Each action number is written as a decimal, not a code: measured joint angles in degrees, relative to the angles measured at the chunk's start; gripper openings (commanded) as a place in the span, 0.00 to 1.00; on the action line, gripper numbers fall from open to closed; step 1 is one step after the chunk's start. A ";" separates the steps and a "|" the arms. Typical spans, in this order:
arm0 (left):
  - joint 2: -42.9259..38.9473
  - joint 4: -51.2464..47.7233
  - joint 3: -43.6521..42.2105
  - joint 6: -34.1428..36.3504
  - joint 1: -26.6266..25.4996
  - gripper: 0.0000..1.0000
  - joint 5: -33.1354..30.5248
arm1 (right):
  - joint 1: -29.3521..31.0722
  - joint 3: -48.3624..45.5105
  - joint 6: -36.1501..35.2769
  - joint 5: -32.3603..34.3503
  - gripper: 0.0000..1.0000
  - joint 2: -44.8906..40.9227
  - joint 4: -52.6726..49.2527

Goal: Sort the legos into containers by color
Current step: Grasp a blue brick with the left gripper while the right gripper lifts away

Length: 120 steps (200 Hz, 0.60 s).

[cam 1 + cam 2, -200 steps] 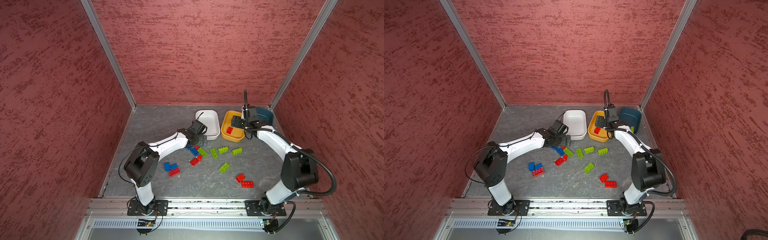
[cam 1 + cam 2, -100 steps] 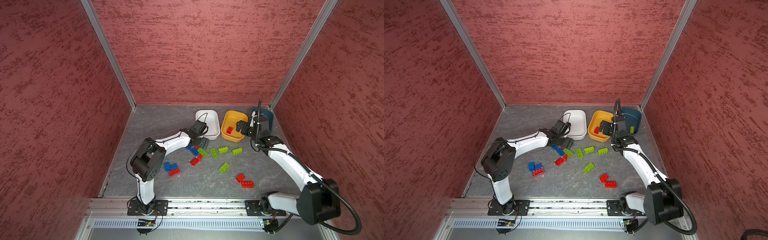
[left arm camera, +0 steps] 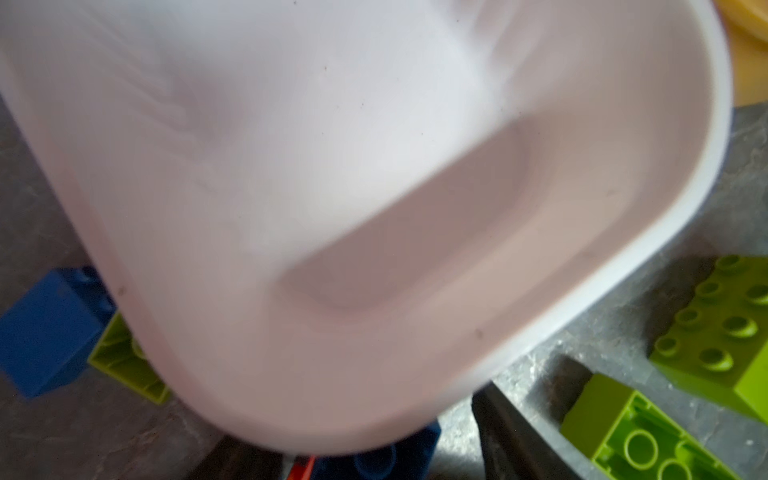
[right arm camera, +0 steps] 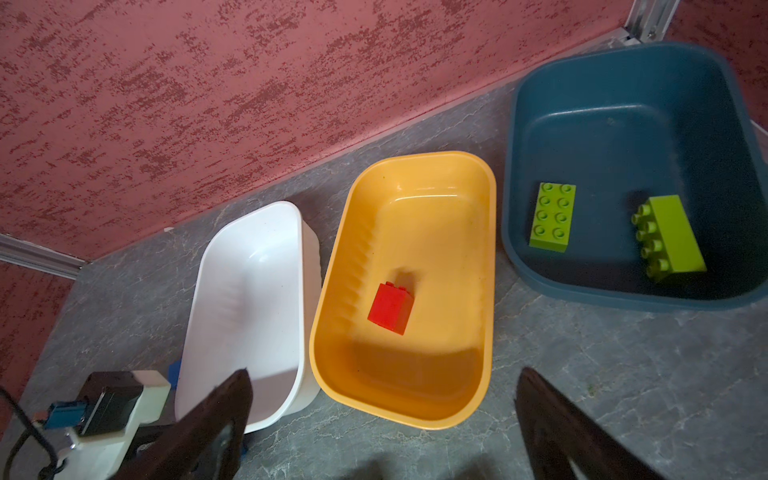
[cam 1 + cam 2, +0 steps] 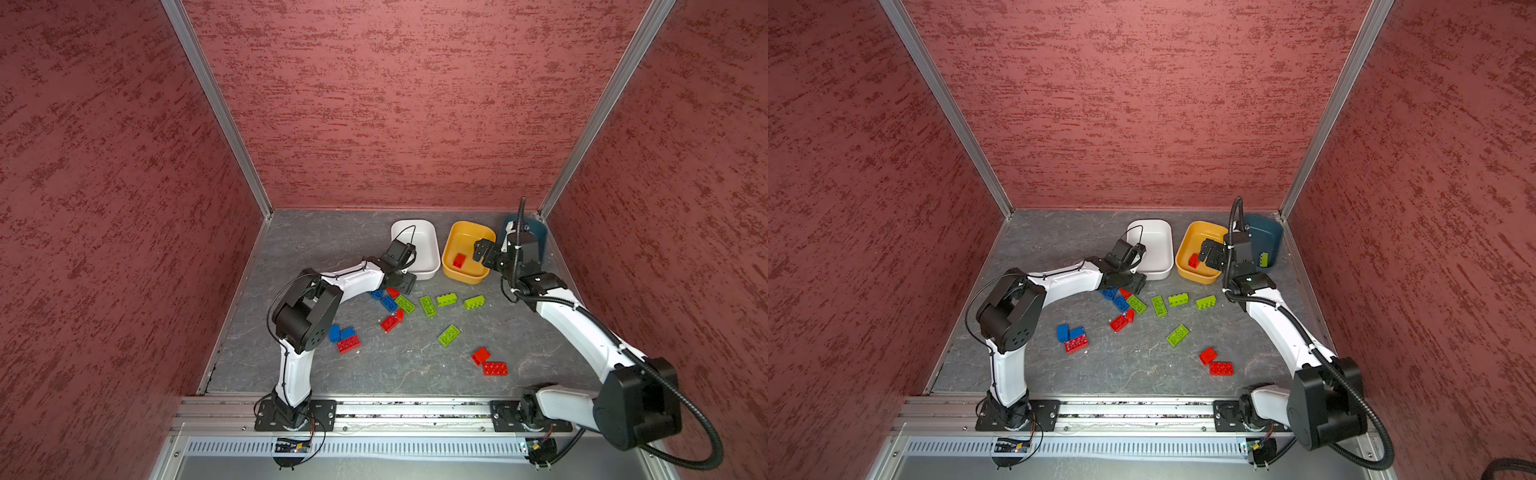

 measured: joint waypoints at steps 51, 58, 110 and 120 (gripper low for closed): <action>0.55 0.76 -0.50 0.31 -0.81 0.29 -0.42 | 0.00 0.00 0.28 0.92 0.99 -0.02 -0.02; 0.28 0.83 -0.76 -0.07 -1.05 0.27 -0.68 | 0.00 0.00 0.35 0.96 0.99 -0.04 -0.02; -3.63 0.48 -4.22 -2.29 -3.67 0.23 -1.49 | 0.00 0.00 1.11 1.05 0.99 -0.22 0.00; -5.07 0.37 -4.70 -2.75 -4.55 0.23 -1.51 | 0.00 0.00 1.40 1.07 0.99 -0.24 0.00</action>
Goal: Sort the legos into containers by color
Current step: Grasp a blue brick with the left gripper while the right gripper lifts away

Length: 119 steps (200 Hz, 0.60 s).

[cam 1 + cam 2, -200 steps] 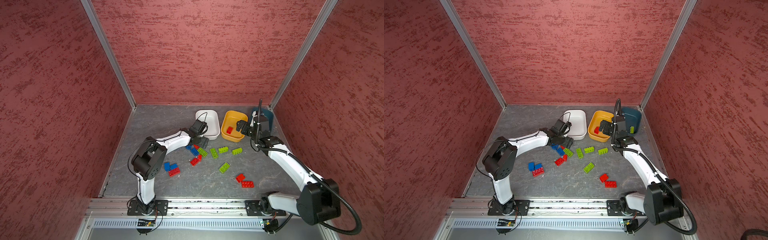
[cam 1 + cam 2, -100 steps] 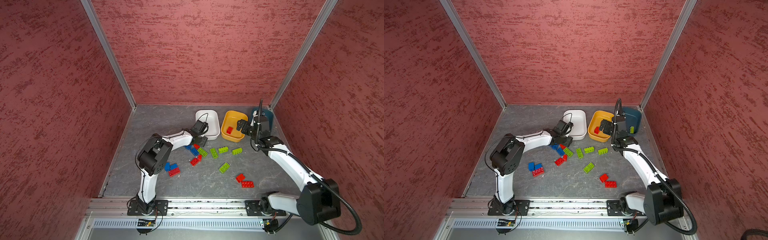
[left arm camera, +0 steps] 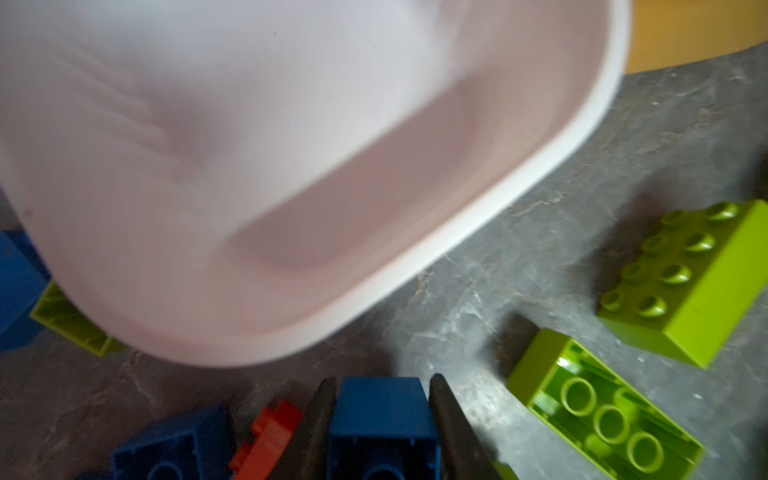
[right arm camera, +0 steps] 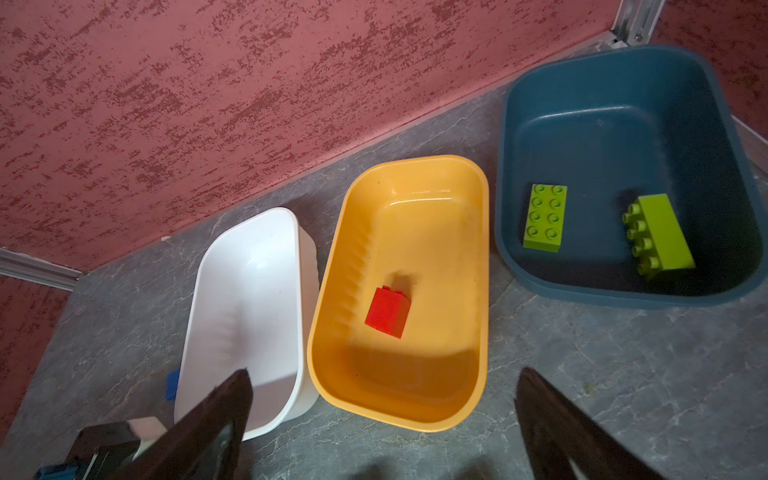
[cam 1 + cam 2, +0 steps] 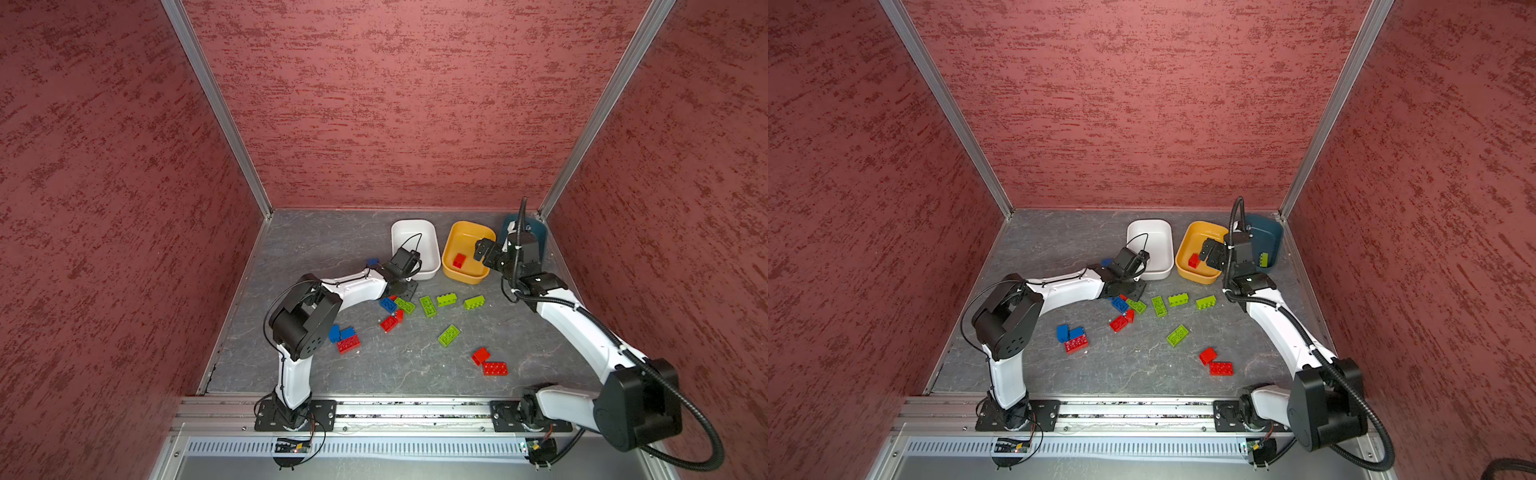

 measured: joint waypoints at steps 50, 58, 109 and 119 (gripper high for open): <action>-7.06 0.70 0.39 -3.78 -2.29 0.22 0.22 | 0.00 -1.27 1.92 -0.02 0.99 -2.08 0.76; -7.65 1.01 0.98 -4.39 -2.25 0.22 0.37 | 0.00 -2.47 1.44 -1.20 0.99 -3.13 1.84; -5.55 0.81 11.65 -8.59 -1.97 0.22 -2.23 | 0.00 -9.42 -0.17 -12.17 0.99 -7.15 9.99; -4.42 0.85 13.88 -9.79 -1.70 0.21 -3.04 | 0.00 -9.64 -0.33 -14.56 0.99 -7.21 11.41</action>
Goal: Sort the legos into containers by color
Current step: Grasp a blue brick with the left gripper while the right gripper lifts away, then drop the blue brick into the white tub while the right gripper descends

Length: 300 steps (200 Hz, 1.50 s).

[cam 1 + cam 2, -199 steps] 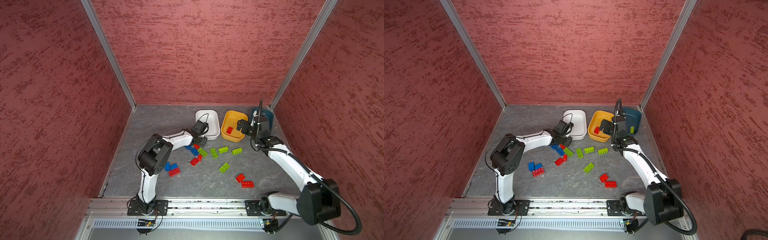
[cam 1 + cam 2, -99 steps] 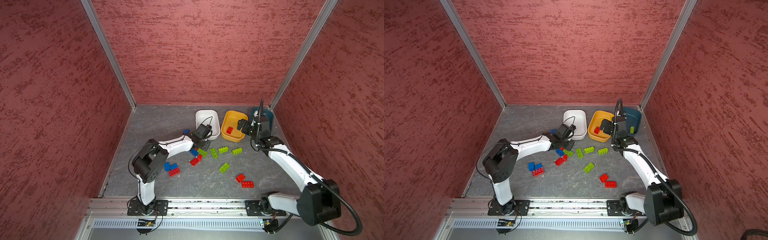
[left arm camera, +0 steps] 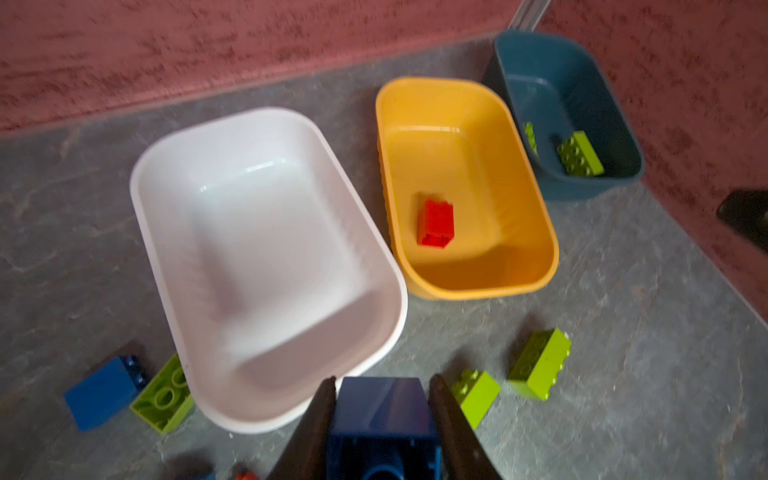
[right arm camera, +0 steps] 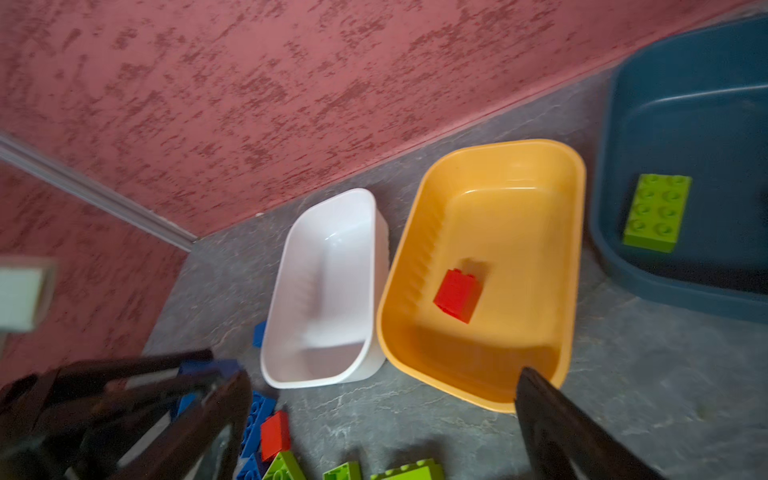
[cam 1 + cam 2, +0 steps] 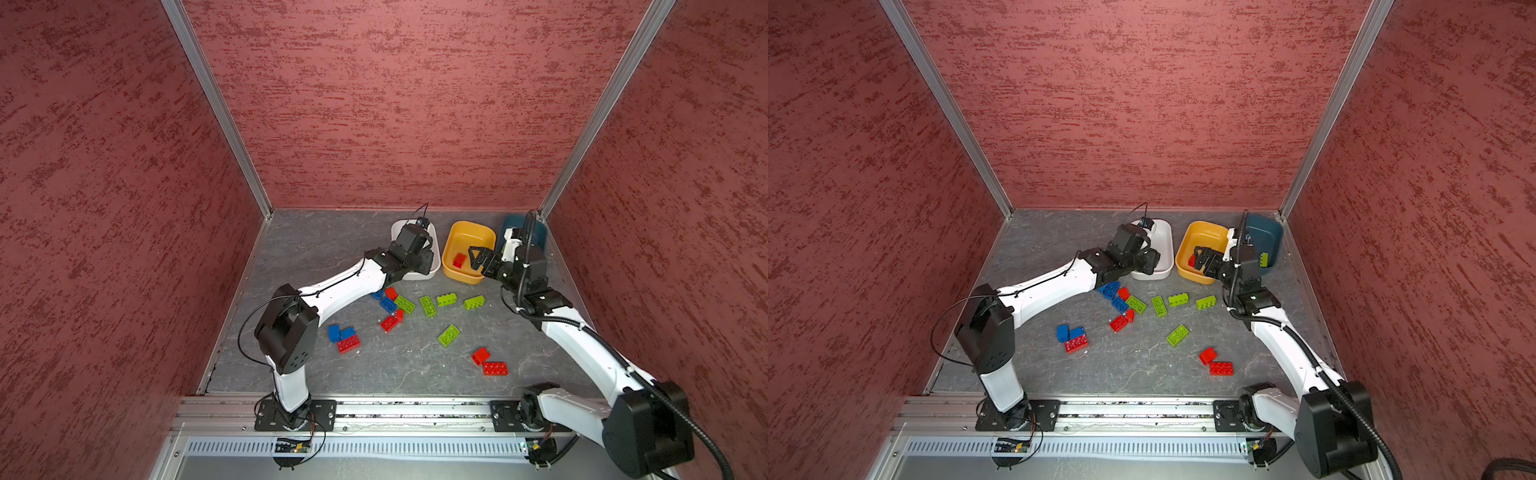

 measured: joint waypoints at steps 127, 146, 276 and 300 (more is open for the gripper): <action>22.49 -5.01 22.25 -5.90 8.15 0.40 -2.95 | 0.00 0.04 -0.26 -6.14 0.99 -0.72 0.63; 24.37 -7.34 25.42 -6.34 8.13 0.58 -3.17 | 0.00 0.04 -0.26 -6.05 0.99 -0.72 -0.31; 11.78 -3.13 15.78 -5.44 6.88 0.99 3.45 | 0.00 -3.37 2.45 2.12 0.98 -1.79 -8.63; 7.21 0.31 9.97 -5.55 6.34 0.99 5.42 | 0.00 -6.62 5.05 5.07 0.96 -2.47 -11.52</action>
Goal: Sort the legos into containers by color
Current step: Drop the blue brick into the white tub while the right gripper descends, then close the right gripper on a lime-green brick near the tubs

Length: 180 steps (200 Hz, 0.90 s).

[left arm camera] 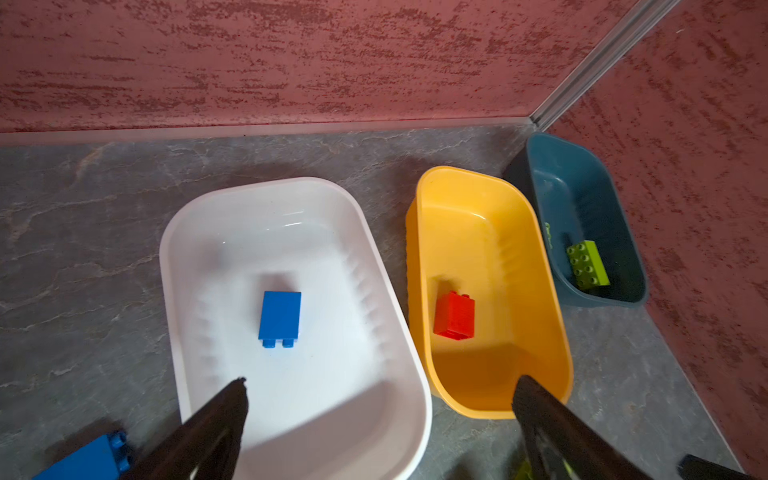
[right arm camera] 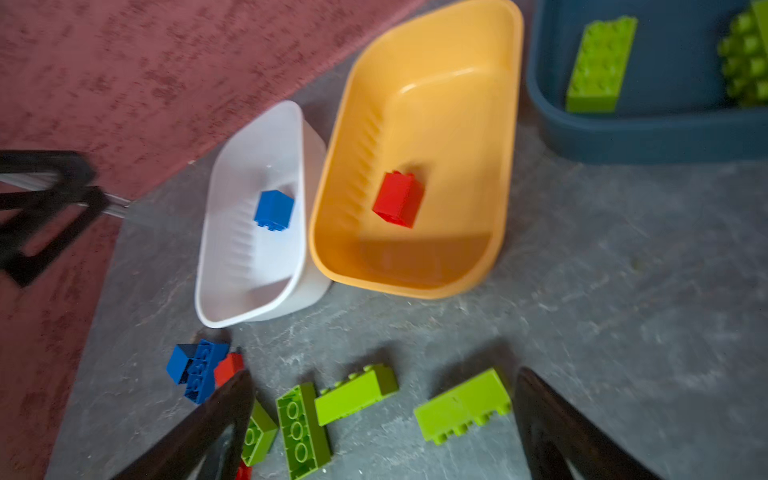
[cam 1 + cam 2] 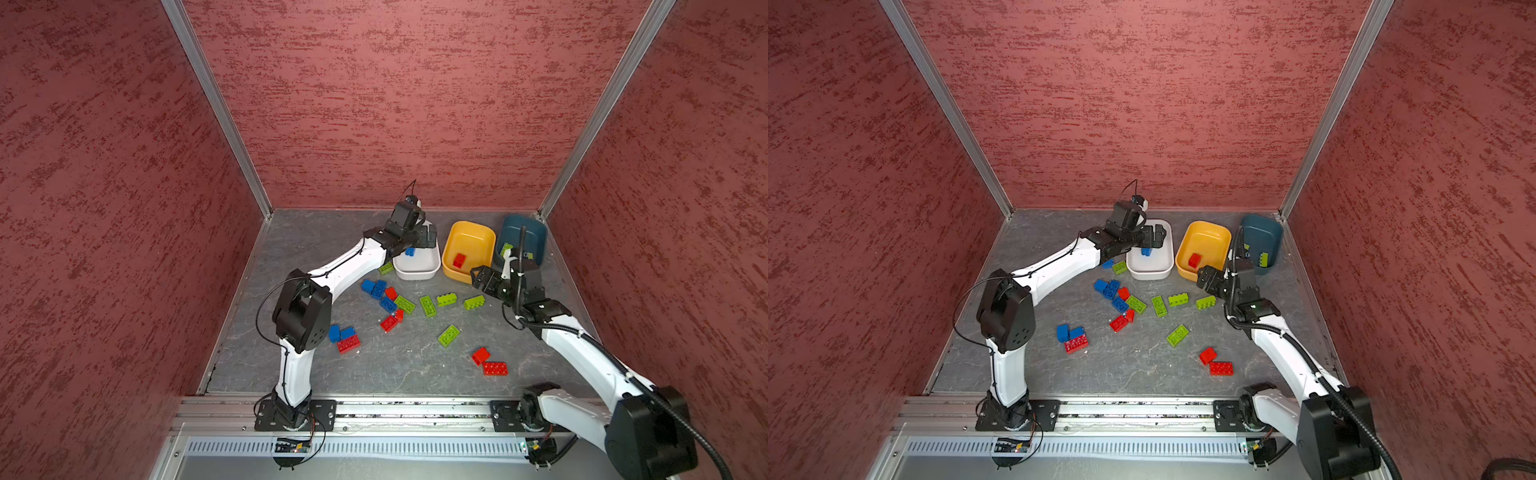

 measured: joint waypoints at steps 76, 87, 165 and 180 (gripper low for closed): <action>-7.21 4.90 -12.63 -0.04 -0.13 0.99 3.04 | 3.02 -2.01 7.48 8.22 0.74 2.69 -3.78; -7.48 5.09 -13.35 -0.04 -0.13 0.99 3.04 | 4.35 -2.01 8.11 9.84 0.73 3.98 -3.76; -7.89 5.31 -14.78 -1.11 -0.09 0.99 3.04 | 9.94 -0.24 12.13 15.93 0.79 17.00 -4.94; -7.89 5.31 -14.78 -1.33 -0.09 1.00 3.06 | 10.54 0.31 12.68 16.33 0.79 17.97 -4.48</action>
